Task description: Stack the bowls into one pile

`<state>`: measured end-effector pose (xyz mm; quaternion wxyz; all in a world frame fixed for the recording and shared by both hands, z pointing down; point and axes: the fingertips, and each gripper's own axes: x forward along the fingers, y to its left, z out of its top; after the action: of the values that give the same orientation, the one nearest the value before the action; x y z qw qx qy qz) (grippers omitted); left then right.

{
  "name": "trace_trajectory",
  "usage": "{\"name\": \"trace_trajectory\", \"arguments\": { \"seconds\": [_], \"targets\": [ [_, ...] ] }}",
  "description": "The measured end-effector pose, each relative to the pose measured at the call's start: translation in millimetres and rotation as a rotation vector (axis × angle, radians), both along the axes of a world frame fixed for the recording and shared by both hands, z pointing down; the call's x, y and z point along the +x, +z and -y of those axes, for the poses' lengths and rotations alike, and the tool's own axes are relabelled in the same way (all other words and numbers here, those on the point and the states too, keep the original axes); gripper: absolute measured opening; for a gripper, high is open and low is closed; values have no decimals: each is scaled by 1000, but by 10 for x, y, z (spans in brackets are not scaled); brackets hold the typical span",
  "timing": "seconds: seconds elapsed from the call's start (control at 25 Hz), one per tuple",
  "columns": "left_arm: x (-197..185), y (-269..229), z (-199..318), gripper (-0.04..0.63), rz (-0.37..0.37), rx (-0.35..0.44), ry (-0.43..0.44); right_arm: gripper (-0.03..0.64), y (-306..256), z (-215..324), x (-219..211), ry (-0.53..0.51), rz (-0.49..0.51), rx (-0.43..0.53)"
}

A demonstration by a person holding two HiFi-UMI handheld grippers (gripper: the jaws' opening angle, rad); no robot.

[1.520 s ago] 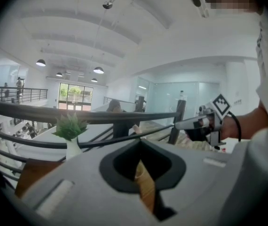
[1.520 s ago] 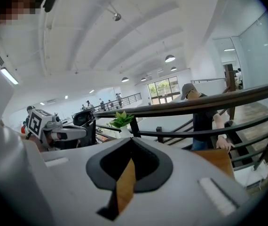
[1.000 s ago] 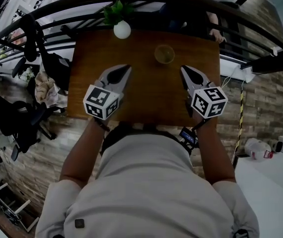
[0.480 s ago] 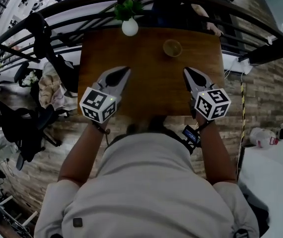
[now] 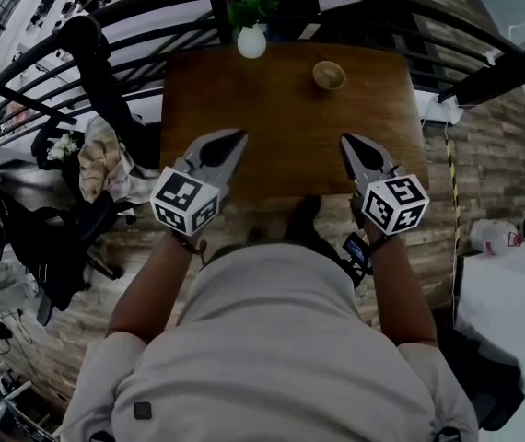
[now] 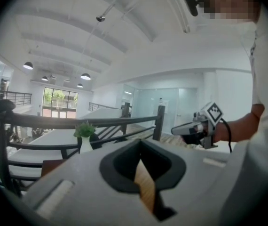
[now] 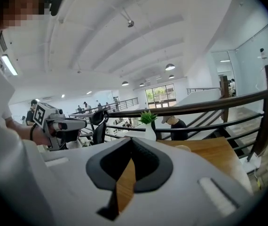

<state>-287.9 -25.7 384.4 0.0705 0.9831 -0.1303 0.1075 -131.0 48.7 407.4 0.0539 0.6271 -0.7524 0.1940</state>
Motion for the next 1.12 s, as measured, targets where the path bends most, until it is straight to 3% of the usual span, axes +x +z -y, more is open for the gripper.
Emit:
{"name": "trace_trajectory", "arguments": {
  "seconds": [0.44,1.12],
  "targets": [
    [-440,68,-520,5,-8,-55,44,8,-24,-561,-733,1,2,20],
    [-491,252,-745,5,0,-100,58,8,-102,-728,-877,10,-31,40]
  ]
}}
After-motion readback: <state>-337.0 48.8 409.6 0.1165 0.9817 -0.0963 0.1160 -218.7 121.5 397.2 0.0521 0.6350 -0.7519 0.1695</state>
